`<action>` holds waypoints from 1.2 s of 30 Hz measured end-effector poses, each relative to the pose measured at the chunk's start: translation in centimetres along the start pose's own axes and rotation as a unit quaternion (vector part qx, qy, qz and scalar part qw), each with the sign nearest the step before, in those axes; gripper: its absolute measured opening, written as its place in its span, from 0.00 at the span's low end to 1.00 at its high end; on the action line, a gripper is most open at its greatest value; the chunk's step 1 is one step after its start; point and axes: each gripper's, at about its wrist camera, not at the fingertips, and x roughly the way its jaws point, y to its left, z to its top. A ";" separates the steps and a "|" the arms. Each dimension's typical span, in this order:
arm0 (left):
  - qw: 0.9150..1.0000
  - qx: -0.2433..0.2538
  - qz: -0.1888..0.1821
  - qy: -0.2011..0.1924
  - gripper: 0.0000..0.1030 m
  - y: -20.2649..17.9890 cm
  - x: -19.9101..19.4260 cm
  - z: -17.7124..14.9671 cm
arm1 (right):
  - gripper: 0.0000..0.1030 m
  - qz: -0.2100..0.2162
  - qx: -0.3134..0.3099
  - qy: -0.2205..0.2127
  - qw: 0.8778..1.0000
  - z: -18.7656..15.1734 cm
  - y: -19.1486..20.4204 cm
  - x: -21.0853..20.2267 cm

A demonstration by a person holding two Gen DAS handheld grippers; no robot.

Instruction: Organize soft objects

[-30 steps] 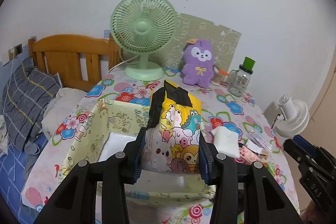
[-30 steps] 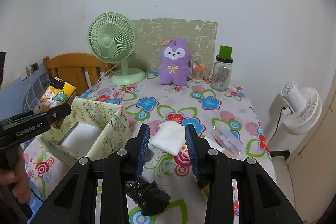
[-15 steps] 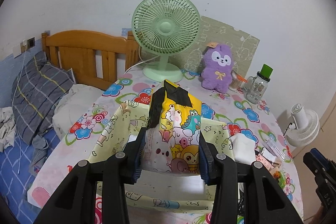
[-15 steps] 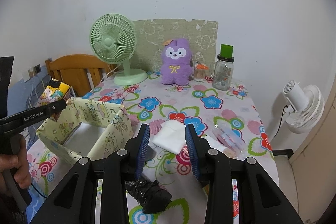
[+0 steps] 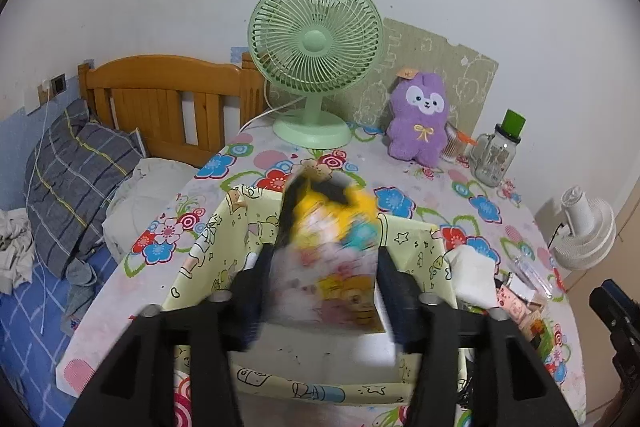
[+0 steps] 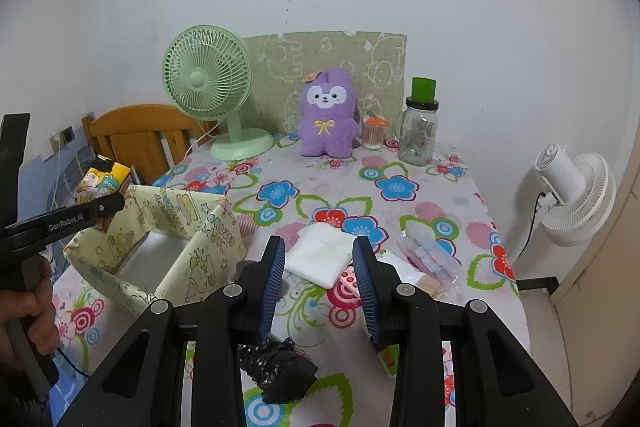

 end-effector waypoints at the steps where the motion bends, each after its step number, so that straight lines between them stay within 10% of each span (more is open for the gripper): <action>1: 1.000 0.002 0.002 0.001 0.78 -0.1 0.1 0.0 | 0.37 0.000 0.000 0.000 1.000 -0.1 0.0 0.0; 36: 0.996 0.070 -0.060 -0.009 0.82 -8.5 -3.0 -2.0 | 0.45 -0.025 0.042 -0.006 0.999 -2.1 -4.9 -2.7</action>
